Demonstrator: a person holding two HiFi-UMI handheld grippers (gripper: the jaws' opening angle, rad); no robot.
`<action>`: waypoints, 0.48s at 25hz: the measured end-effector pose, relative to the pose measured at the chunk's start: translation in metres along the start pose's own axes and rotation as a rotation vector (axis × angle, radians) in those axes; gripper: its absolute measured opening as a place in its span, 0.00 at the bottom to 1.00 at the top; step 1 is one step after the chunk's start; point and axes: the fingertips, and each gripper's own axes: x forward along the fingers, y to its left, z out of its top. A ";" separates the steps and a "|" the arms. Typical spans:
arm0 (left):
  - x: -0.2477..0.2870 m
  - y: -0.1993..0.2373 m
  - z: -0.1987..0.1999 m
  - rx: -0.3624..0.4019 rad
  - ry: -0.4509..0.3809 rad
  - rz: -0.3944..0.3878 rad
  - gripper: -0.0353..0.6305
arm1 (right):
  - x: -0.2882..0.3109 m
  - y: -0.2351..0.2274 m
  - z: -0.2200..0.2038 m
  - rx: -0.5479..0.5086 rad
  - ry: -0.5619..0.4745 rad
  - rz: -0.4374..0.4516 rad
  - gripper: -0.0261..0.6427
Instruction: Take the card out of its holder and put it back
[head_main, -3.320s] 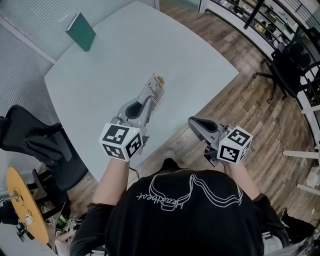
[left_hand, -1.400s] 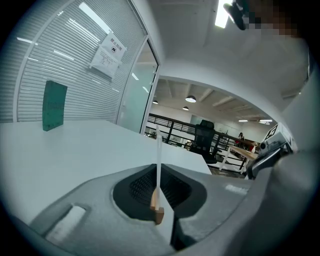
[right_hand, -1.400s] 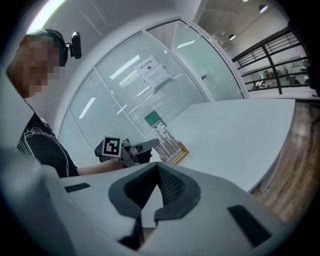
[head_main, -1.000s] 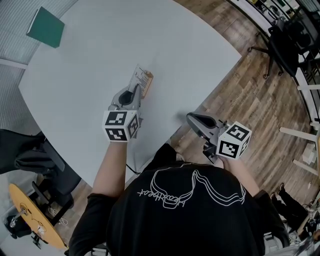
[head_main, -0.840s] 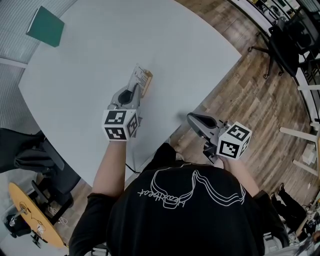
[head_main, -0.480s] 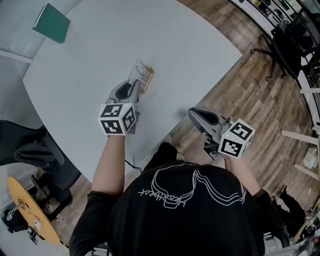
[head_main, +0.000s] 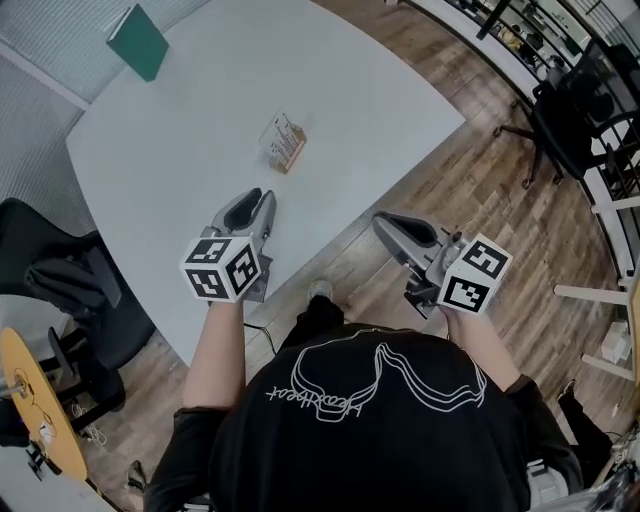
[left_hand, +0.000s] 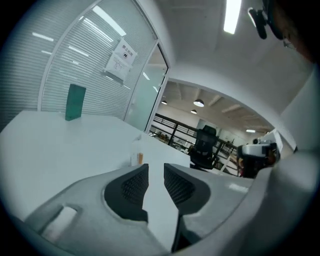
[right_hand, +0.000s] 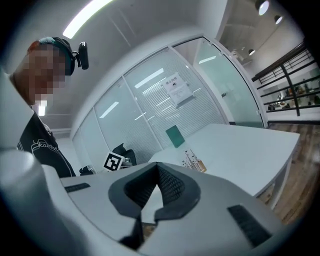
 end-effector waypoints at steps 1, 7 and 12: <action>-0.012 -0.014 -0.003 -0.028 -0.007 -0.029 0.18 | -0.005 0.010 -0.001 -0.010 0.002 0.013 0.05; -0.088 -0.090 -0.001 -0.108 -0.099 -0.115 0.18 | -0.033 0.063 -0.003 -0.060 0.032 0.070 0.05; -0.141 -0.145 0.007 -0.106 -0.202 -0.206 0.14 | -0.046 0.097 -0.011 -0.075 0.030 0.134 0.05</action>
